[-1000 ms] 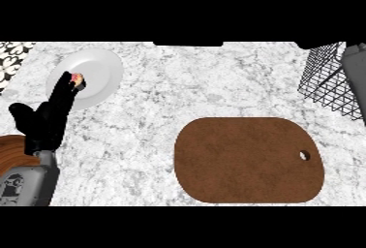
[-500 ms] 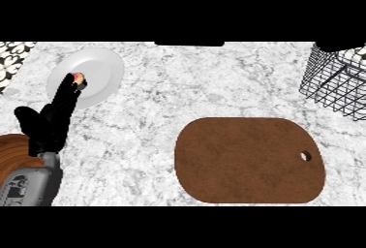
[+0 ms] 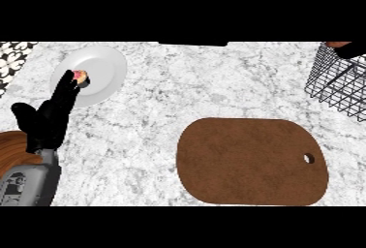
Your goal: Pick the sweet potato from the cutting board and place it in the basket
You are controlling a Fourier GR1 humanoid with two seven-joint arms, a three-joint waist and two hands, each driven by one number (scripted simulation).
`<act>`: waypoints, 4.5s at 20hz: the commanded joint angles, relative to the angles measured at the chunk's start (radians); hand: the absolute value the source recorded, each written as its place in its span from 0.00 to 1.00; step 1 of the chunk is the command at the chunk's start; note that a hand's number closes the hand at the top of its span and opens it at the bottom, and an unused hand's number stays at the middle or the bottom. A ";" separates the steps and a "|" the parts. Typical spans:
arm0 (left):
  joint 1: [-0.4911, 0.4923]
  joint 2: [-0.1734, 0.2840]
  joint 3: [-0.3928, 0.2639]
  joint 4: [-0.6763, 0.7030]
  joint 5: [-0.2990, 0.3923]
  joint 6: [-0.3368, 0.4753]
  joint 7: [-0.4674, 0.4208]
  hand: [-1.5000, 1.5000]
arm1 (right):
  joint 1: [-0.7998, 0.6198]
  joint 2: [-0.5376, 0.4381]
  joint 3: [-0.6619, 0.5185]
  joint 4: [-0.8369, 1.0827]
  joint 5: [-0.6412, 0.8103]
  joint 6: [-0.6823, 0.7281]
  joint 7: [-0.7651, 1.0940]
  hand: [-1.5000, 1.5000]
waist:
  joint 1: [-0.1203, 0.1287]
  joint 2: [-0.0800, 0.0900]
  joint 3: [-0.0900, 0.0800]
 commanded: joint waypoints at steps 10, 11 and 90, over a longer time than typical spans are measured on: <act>-0.019 0.005 0.022 0.000 0.007 -0.013 0.023 0.50 | -0.100 0.001 0.039 0.227 0.130 -0.032 0.019 1.00 | 0.001 0.003 0.003; 0.016 -0.009 0.009 -0.038 0.005 -0.008 0.018 0.50 | -0.151 0.016 0.061 0.247 0.152 0.038 0.088 1.00 | 0.012 0.001 0.003; 0.004 -0.024 0.041 0.007 -0.033 -0.014 0.000 0.50 | 0.157 -0.321 -0.504 0.266 -0.405 0.360 -0.102 0.00 | -0.024 -0.002 0.006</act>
